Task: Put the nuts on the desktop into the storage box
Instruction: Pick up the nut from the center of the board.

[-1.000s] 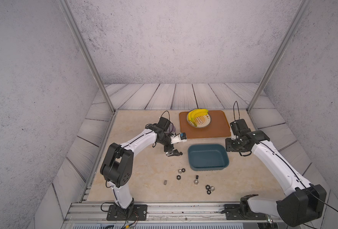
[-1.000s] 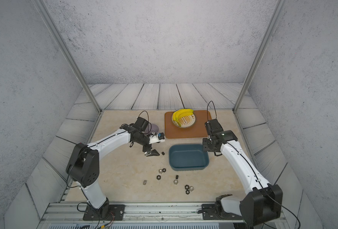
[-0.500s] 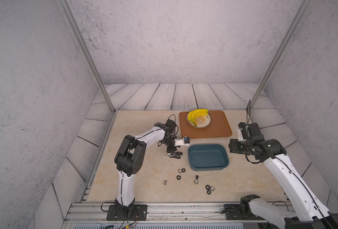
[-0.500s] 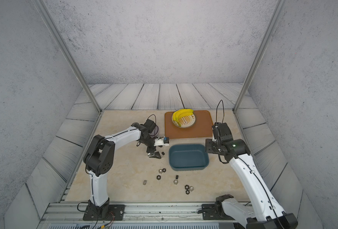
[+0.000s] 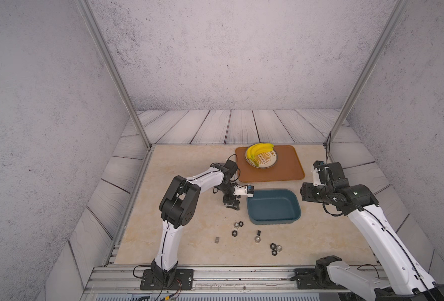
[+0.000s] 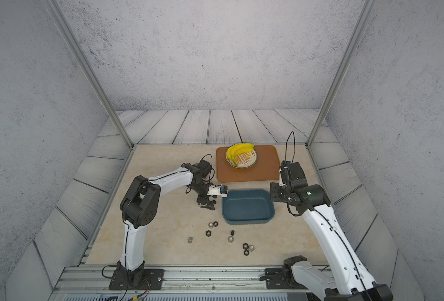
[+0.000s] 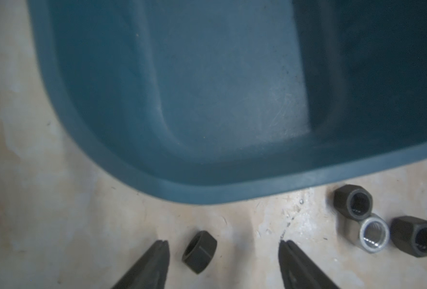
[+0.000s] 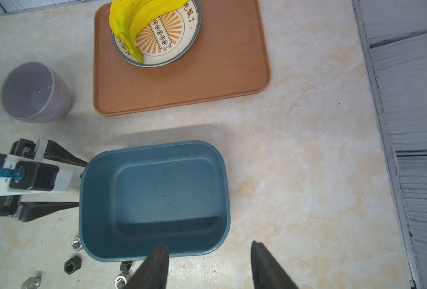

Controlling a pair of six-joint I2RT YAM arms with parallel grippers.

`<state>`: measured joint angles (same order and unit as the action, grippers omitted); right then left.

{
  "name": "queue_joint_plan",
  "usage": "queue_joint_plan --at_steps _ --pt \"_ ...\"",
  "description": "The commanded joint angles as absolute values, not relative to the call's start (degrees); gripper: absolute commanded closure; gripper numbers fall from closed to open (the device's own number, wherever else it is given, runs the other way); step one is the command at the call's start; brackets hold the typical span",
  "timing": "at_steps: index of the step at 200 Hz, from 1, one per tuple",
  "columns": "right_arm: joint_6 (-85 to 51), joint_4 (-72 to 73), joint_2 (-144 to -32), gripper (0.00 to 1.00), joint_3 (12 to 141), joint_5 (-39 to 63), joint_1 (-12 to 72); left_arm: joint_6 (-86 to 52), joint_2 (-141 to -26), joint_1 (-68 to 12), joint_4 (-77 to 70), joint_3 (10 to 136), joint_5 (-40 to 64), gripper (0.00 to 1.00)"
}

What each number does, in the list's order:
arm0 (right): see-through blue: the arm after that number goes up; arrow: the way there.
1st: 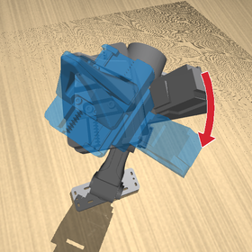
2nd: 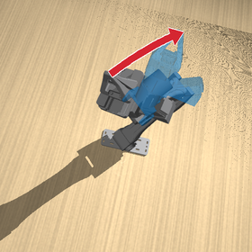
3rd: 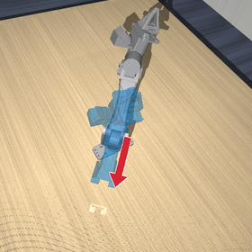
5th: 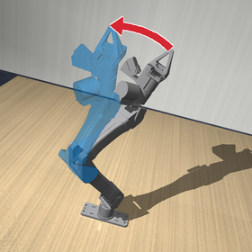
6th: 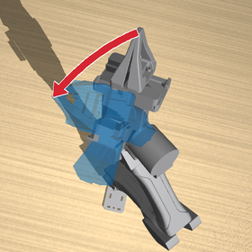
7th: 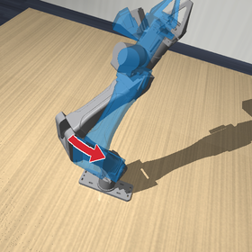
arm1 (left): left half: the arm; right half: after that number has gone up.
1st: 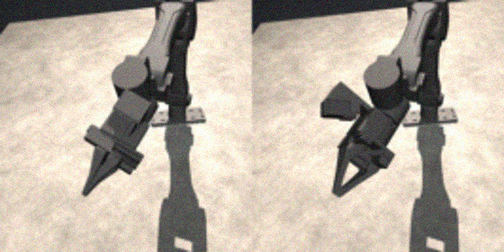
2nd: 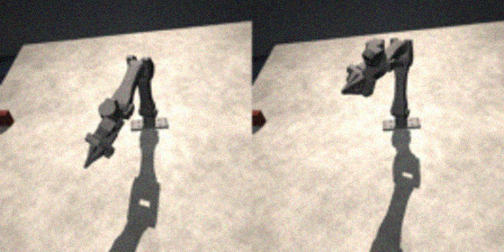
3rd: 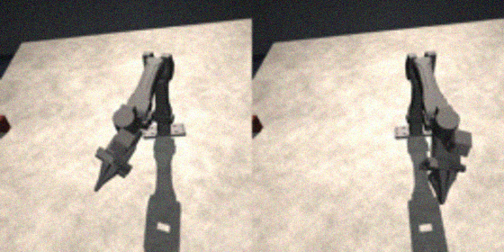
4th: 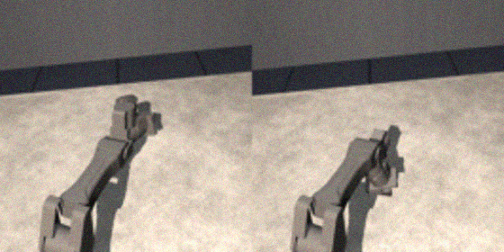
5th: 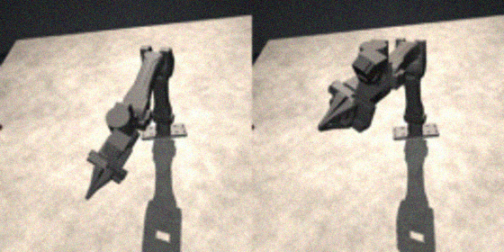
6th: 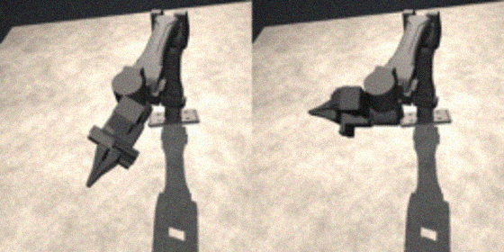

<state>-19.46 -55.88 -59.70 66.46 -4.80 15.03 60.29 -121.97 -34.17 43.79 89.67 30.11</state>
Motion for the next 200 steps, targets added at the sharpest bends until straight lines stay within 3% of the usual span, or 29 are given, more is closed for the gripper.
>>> queue_joint_plan --at_steps 1,133,179,200 --pt "-19.05 -56.25 -58.91 0.43 67.15 -4.25 14.94 61.24 -123.32 -34.61 47.24 91.73 30.10 0.36" --pt "-18.19 -57.49 -57.65 0.45 68.03 -5.80 14.87 61.26 -122.22 -35.96 46.55 89.93 23.63 0.75" --pt "-18.68 -57.44 -57.65 0.46 68.28 -5.21 14.93 61.26 -119.55 -36.04 42.43 85.90 21.82 0.75" --pt "-18.90 -57.39 -57.52 0.46 68.38 -4.86 14.94 60.62 -119.18 -36.04 41.51 85.28 21.36 0.81"
